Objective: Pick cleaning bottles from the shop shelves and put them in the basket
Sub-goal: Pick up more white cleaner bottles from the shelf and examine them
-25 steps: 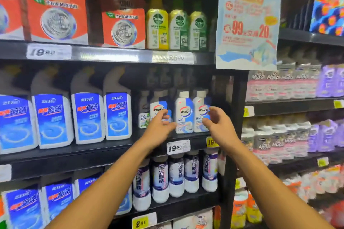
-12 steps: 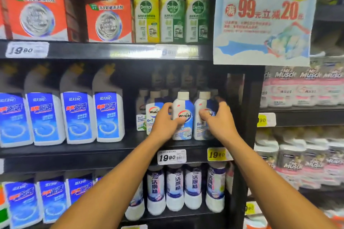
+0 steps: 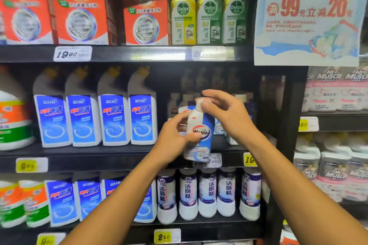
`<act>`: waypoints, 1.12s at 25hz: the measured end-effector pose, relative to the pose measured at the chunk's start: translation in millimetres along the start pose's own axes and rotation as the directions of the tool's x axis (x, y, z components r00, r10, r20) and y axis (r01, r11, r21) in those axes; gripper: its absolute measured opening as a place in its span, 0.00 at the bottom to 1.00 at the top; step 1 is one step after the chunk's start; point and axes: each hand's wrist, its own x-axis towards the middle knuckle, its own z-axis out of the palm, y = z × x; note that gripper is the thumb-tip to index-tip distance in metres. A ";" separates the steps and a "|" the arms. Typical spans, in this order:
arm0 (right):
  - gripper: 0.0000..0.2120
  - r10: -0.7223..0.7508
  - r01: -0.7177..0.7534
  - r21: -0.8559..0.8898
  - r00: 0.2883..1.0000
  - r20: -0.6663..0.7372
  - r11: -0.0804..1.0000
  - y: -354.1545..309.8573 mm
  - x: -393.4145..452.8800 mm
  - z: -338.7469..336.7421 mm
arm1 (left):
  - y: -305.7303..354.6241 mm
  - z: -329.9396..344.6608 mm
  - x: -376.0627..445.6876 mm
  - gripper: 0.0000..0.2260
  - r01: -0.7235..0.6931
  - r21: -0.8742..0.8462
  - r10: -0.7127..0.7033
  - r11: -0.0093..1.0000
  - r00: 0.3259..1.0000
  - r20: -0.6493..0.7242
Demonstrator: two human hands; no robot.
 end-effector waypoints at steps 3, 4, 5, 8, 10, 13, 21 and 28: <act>0.10 0.011 -0.007 0.065 0.999 -0.049 0.998 -1.4 -5.3 17.4 | 3.0 -11.4 -16.0 0.19 0.050 -0.023 -0.050 0.998 0.999 -0.004; 0.09 0.009 -0.006 0.069 0.999 -0.050 0.998 -2.0 -7.1 22.3 | 3.5 -15.7 -20.0 0.19 0.070 -0.041 -0.070 0.997 0.998 -0.003; 0.08 0.007 -0.004 0.064 0.999 -0.042 0.998 -3.0 -8.2 26.8 | 4.0 -20.3 -23.2 0.18 0.083 -0.055 -0.083 0.995 0.996 -0.008; 0.07 0.022 -0.020 0.079 0.999 -0.023 0.997 -6.0 -10.3 38.8 | 5.5 -31.7 -30.4 0.16 0.116 -0.062 -0.118 0.991 0.993 -0.031; 0.06 0.047 -0.045 0.090 0.999 -0.025 0.995 -4.9 -12.6 44.3 | 5.8 -38.6 -34.2 0.15 0.161 -0.107 -0.163 0.981 0.987 -0.012; 0.08 0.138 -0.143 0.097 0.989 0.054 0.985 0.8 -18.5 49.0 | 5.6 -46.7 -41.2 0.12 0.232 -0.150 -0.233 0.961 0.972 0.008; 0.12 0.286 -0.292 0.151 0.956 0.062 0.944 -3.9 -17.6 68.1 | 10.6 -61.0 -46.3 0.10 0.322 -0.204 -0.332 0.924 0.943 -0.015; 0.05 0.182 -0.185 0.166 0.983 0.032 0.969 -10.5 -17.2 74.9 | 12.6 -70.3 -48.3 0.13 0.247 -0.121 -0.255 0.962 0.965 -0.058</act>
